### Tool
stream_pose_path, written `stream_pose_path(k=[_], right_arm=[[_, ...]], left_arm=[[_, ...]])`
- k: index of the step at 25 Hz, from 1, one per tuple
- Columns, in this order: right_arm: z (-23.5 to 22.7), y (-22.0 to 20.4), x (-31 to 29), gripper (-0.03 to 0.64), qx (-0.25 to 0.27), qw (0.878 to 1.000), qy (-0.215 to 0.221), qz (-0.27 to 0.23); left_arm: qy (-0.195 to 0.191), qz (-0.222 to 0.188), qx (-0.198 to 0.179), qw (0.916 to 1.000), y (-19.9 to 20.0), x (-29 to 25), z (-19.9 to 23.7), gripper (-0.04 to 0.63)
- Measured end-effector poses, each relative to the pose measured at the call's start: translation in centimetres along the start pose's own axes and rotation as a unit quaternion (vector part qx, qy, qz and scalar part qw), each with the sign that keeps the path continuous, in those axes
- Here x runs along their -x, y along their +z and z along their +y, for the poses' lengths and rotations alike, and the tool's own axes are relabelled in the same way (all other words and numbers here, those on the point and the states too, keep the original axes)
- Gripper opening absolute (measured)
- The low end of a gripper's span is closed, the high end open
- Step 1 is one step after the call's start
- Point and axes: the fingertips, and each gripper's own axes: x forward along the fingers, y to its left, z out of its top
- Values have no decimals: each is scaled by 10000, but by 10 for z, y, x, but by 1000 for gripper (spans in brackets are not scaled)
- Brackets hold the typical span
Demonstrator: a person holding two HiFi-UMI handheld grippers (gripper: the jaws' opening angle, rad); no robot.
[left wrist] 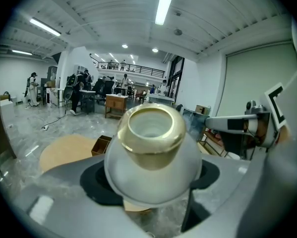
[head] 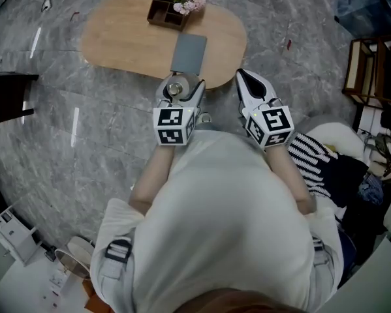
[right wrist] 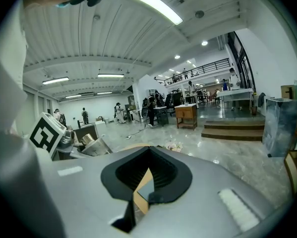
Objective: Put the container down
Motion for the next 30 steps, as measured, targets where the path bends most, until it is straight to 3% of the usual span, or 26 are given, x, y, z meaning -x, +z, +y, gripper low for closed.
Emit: stream_pose_path(k=[14,22,30], right_arm=[[-33,-18,-39,-2,-259,9993,-95,266],[-78,-43,-75,-1,-211,9975,32,674],[-124,-69,-109,0,-150,9956,20,927]], left_arm=[[-104,318,82,9994,-15,-70,13,351],[-76,530,194,9984,-33,-133,15,351],[70,740,40,9972,-56,-203,28,351]])
